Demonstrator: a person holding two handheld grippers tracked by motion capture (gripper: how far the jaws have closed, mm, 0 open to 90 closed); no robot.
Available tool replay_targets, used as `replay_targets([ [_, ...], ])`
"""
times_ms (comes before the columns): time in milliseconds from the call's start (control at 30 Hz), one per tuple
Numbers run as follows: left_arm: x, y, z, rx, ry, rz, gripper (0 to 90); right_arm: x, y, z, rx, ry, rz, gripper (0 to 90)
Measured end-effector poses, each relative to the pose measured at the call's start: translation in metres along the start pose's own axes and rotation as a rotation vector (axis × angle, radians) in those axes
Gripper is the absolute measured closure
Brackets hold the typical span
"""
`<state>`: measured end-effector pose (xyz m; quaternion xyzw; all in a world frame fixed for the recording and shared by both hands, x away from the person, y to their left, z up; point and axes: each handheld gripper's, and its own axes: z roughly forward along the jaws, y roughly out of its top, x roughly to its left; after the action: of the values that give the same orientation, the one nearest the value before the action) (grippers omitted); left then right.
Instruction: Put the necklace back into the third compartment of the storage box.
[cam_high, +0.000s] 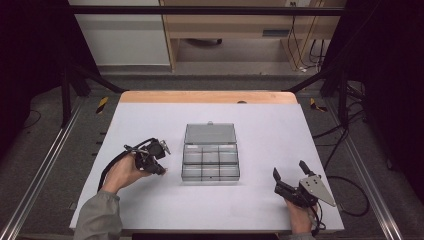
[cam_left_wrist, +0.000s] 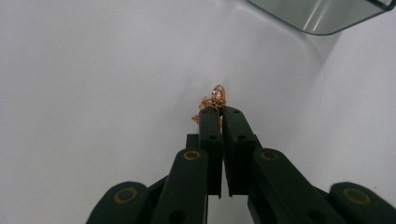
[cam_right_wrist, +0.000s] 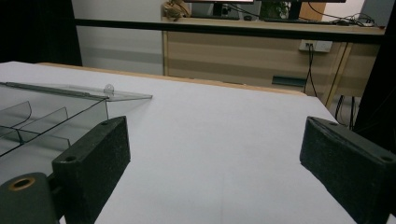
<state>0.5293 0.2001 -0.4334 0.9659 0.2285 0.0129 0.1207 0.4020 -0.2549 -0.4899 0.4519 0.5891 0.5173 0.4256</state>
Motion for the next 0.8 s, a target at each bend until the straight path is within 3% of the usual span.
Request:
replay_targets([
  [267, 0.001, -0.001, 0.008, 0.024, 0.012, 0.000, 85.5, 0.000, 0.000, 0.000, 0.002, -0.002, -0.003, 8.9],
  [467, 0.002, 0.000, 0.009, 0.035, 0.042, -0.020, 66.7, 0.000, 0.000, 0.000, 0.003, -0.002, -0.004, 8.9],
  [600, 0.003, 0.002, 0.009, 0.041, 0.033, -0.035, 63.8, 0.000, 0.000, 0.000, 0.003, -0.002, -0.003, 8.9],
  [800, -0.007, 0.018, 0.011, 0.100, 0.069, 0.012, 63.2, 0.000, 0.000, 0.000, 0.004, -0.002, -0.005, 9.0],
])
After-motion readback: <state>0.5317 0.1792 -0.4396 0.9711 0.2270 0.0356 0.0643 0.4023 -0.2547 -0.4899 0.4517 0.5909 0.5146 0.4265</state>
